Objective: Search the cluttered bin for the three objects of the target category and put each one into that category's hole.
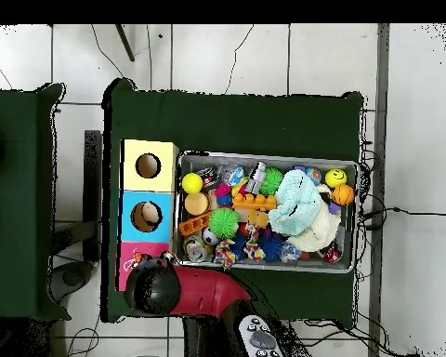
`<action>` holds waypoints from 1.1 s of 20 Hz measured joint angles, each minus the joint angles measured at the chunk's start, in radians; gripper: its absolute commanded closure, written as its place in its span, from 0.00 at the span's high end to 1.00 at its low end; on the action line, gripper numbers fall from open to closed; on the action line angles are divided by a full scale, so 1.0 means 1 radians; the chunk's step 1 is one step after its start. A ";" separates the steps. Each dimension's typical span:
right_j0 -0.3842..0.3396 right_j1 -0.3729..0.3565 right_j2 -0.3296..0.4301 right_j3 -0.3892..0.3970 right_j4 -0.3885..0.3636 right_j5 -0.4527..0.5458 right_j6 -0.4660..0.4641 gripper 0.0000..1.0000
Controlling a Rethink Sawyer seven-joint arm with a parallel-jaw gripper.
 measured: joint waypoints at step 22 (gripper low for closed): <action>-0.032 0.000 0.036 0.010 -0.073 -0.041 0.000 0.00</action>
